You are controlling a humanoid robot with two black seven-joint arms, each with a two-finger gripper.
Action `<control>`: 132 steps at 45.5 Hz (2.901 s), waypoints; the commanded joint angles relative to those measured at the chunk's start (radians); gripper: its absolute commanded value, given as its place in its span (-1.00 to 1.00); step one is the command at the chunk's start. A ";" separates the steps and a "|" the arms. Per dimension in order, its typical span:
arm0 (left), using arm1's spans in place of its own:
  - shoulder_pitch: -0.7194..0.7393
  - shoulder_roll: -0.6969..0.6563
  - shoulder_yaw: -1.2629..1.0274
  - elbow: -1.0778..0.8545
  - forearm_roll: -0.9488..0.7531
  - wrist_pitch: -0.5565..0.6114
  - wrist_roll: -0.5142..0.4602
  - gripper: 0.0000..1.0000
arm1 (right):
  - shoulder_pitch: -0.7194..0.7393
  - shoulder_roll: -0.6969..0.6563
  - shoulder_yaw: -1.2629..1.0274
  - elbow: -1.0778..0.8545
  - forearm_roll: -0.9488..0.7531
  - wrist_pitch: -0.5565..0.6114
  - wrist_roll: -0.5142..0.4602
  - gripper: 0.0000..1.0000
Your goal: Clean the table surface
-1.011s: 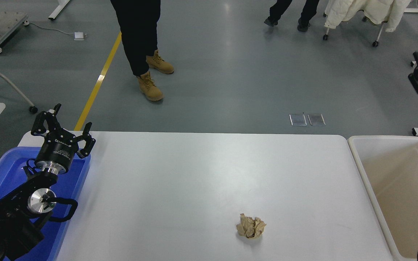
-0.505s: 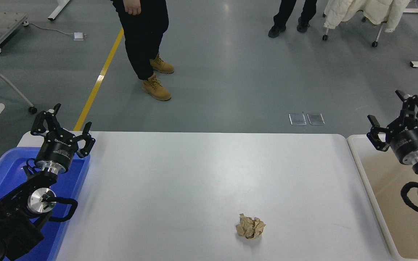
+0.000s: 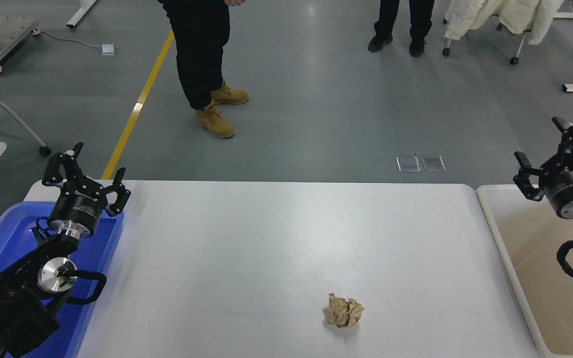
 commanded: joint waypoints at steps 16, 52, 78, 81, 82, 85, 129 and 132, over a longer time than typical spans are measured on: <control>0.000 0.000 0.000 0.000 -0.001 -0.001 0.000 1.00 | 0.396 -0.092 -0.590 -0.073 -0.171 0.005 0.002 0.98; 0.000 0.000 0.000 0.000 -0.001 0.000 0.000 1.00 | 0.955 0.279 -1.745 0.301 -0.818 0.011 0.096 0.98; 0.000 0.000 0.000 0.000 0.000 -0.001 0.000 1.00 | 0.952 0.419 -1.926 0.541 -0.964 0.008 0.186 0.99; 0.000 0.000 0.000 0.000 0.000 -0.001 0.000 1.00 | 0.931 0.424 -1.923 0.536 -0.962 0.005 0.186 0.98; 0.000 0.000 0.000 0.000 0.000 -0.001 0.000 1.00 | 0.923 0.427 -1.922 0.532 -0.961 0.002 0.186 0.98; 0.000 0.000 0.000 0.000 0.000 -0.001 0.000 1.00 | 0.892 0.441 -1.904 0.510 -0.959 -0.001 0.186 0.98; 0.000 0.000 0.000 0.000 0.000 0.000 0.000 1.00 | 0.634 0.441 -1.824 0.306 -0.933 -0.154 0.183 0.98; 0.000 0.000 0.000 0.000 -0.001 0.000 0.000 1.00 | 0.631 0.439 -1.821 0.303 -0.933 -0.158 0.183 0.98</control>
